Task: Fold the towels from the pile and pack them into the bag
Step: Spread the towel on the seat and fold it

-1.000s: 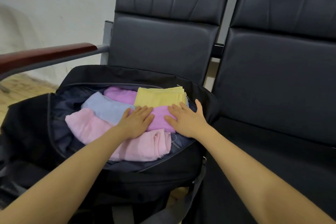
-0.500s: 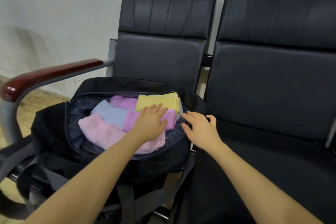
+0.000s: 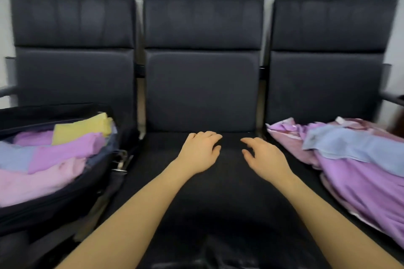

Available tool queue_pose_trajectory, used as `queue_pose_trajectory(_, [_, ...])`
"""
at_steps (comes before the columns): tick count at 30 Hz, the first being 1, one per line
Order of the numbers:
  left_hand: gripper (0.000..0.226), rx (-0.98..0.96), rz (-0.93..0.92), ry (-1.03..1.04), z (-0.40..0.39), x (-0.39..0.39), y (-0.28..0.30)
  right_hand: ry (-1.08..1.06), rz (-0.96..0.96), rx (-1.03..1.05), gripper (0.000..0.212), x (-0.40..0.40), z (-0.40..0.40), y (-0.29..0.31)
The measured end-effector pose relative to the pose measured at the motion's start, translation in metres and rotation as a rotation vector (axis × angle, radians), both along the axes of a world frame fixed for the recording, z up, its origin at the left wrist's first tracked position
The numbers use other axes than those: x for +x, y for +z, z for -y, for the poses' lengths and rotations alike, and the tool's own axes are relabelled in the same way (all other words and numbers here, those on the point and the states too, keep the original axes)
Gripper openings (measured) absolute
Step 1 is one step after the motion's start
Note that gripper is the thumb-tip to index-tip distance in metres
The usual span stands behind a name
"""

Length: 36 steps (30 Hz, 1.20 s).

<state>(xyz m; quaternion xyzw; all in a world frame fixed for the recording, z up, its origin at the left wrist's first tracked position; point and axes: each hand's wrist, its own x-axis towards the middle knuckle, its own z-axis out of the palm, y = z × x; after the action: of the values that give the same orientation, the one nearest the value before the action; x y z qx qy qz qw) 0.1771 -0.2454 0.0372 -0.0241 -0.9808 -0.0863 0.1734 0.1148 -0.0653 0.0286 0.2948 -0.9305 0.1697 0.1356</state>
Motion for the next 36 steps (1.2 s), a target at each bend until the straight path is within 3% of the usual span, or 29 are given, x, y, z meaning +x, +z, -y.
queue_pose_trajectory(6, [0.040,0.045,0.047,-0.201,-0.134,-0.069,-0.011,-0.228,-0.038,-0.053,0.033,-0.049,-0.140,-0.013])
queue_pose_trajectory(12, [0.039,0.163,0.084,-0.361,-0.241,-0.132,-0.022,-0.421,-0.253,0.032,0.025,-0.096,-0.246,-0.034])
queue_pose_trajectory(16, [0.039,0.155,0.159,-0.394,-0.295,-0.167,-0.033,-0.611,-0.116,0.231,0.036,-0.123,-0.294,-0.034])
queue_pose_trajectory(20, [0.039,0.087,0.190,-0.396,-0.329,-0.195,-0.048,-0.615,-0.180,0.322,0.013,-0.139,-0.324,-0.046])
queue_pose_trajectory(25, [0.047,0.192,0.176,-0.401,-0.348,-0.212,-0.057,-0.481,-0.471,0.021,0.016,-0.146,-0.333,-0.059])
queue_pose_trajectory(29, [0.035,0.428,0.090,-0.407,-0.350,-0.209,-0.042,-0.342,-0.577,-0.221,0.026,-0.140,-0.319,-0.039])
queue_pose_trajectory(31, [0.030,0.649,0.066,-0.427,-0.346,-0.204,-0.031,-0.301,-0.631,-0.285,0.025,-0.135,-0.310,-0.024])
queue_pose_trajectory(33, [0.036,0.827,0.021,-0.469,-0.335,-0.194,-0.017,-0.280,-0.629,-0.326,0.022,-0.127,-0.304,-0.012])
queue_pose_trajectory(36, [0.020,0.781,0.035,-0.517,-0.306,-0.172,0.004,-0.262,-0.456,-0.378,0.029,-0.108,-0.299,-0.006])
